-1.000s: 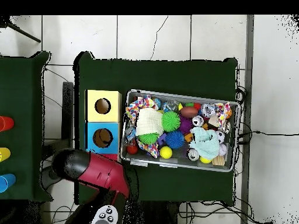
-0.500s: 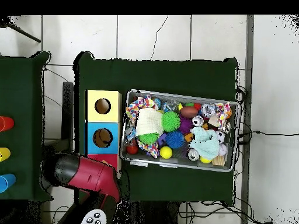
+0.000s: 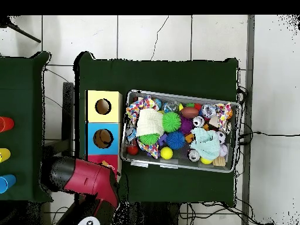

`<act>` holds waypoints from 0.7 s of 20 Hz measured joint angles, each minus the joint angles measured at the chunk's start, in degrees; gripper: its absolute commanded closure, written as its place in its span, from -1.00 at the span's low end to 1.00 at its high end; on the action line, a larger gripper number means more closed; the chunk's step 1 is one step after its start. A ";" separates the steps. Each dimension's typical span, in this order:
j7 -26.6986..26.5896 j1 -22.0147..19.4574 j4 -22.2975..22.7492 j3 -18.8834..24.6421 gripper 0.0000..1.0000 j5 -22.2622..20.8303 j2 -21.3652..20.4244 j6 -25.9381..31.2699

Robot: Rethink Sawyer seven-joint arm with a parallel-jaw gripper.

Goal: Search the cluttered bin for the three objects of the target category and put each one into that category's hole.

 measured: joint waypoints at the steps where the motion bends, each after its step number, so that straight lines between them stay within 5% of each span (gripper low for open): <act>1: 0.00 0.01 -0.23 -0.32 1.00 -0.24 0.01 0.00; 14: 0.00 -0.50 -5.20 -4.29 1.00 -1.18 1.90 -0.24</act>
